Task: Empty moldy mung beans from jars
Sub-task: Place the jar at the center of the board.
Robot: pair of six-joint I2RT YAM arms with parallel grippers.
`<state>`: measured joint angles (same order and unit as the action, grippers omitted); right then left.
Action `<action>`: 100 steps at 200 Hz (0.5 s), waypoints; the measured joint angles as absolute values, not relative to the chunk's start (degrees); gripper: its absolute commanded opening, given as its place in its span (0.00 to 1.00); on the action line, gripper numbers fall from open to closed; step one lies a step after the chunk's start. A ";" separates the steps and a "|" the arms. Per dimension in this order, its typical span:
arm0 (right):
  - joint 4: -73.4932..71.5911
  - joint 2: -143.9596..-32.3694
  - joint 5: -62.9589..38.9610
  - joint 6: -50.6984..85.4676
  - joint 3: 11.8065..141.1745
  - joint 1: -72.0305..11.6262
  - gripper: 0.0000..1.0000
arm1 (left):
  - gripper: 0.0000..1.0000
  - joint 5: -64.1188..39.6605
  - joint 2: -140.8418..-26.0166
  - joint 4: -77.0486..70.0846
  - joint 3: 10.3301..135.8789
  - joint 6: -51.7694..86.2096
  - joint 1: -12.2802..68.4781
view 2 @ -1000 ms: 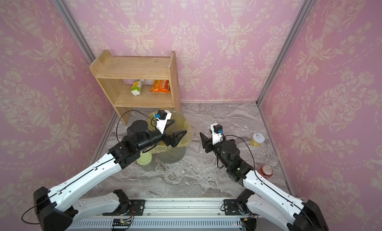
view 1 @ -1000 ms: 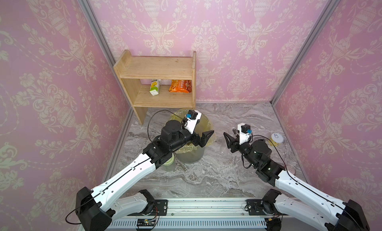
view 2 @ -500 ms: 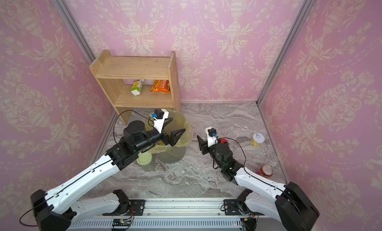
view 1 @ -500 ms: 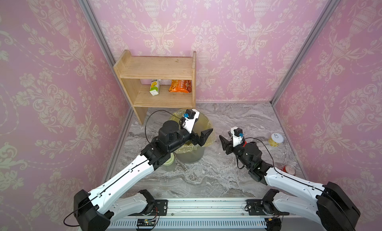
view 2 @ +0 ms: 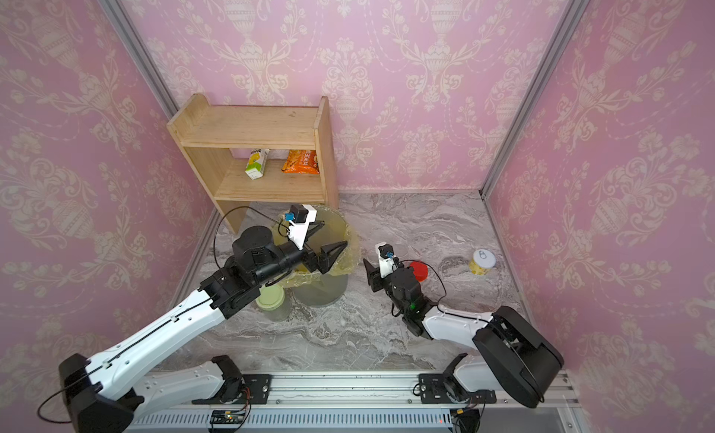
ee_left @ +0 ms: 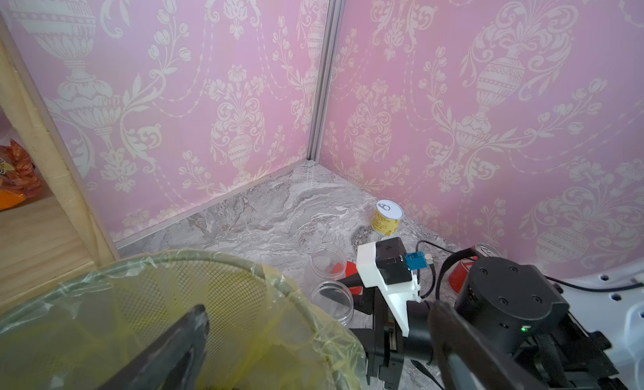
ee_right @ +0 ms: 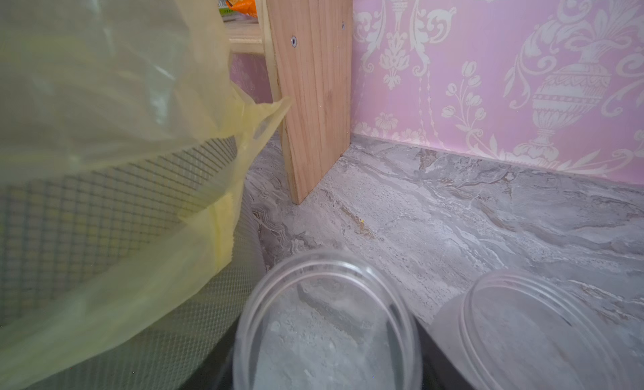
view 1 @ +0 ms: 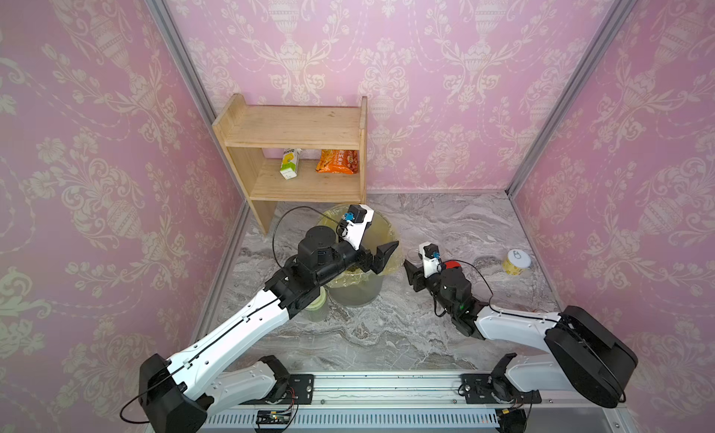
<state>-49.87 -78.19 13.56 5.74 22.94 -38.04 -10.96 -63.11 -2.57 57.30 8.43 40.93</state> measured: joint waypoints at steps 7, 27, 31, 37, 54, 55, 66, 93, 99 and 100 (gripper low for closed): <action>-50.43 -78.70 13.72 5.74 23.05 -38.04 0.42 | 0.99 -10.81 -63.09 -2.52 57.25 8.40 40.93; -51.86 -79.96 14.41 5.69 23.42 -38.17 0.43 | 0.99 -10.09 -63.09 -2.42 57.25 8.38 40.93; -52.12 -80.23 14.50 5.67 23.49 -38.20 0.44 | 0.99 -9.98 -63.09 -2.35 57.25 8.38 40.93; -52.47 -80.66 14.72 5.56 23.66 -38.22 0.45 | 0.99 -9.80 -63.09 -2.17 57.25 8.38 40.93; -53.08 -81.97 15.35 5.06 24.49 -38.33 0.45 | 0.99 -9.45 -63.11 -1.74 57.25 8.38 40.93; -53.15 -82.02 15.40 5.04 24.51 -38.33 0.45 | 0.99 -9.41 -63.09 -1.67 57.25 8.38 40.93; -53.87 -82.78 16.03 4.56 24.80 -38.46 0.45 | 0.99 -8.95 -63.09 -1.41 57.25 8.38 40.93; -56.18 -84.53 17.67 4.19 25.06 -38.79 0.50 | 0.99 -8.47 -63.09 -0.71 57.25 8.38 40.88; -56.77 -85.03 18.00 4.05 25.19 -38.79 0.52 | 0.99 -8.45 -63.09 -0.64 57.25 8.36 40.88; -56.82 -85.08 18.04 4.05 25.19 -38.79 0.53 | 0.99 -8.45 -63.09 -0.64 57.25 8.36 40.88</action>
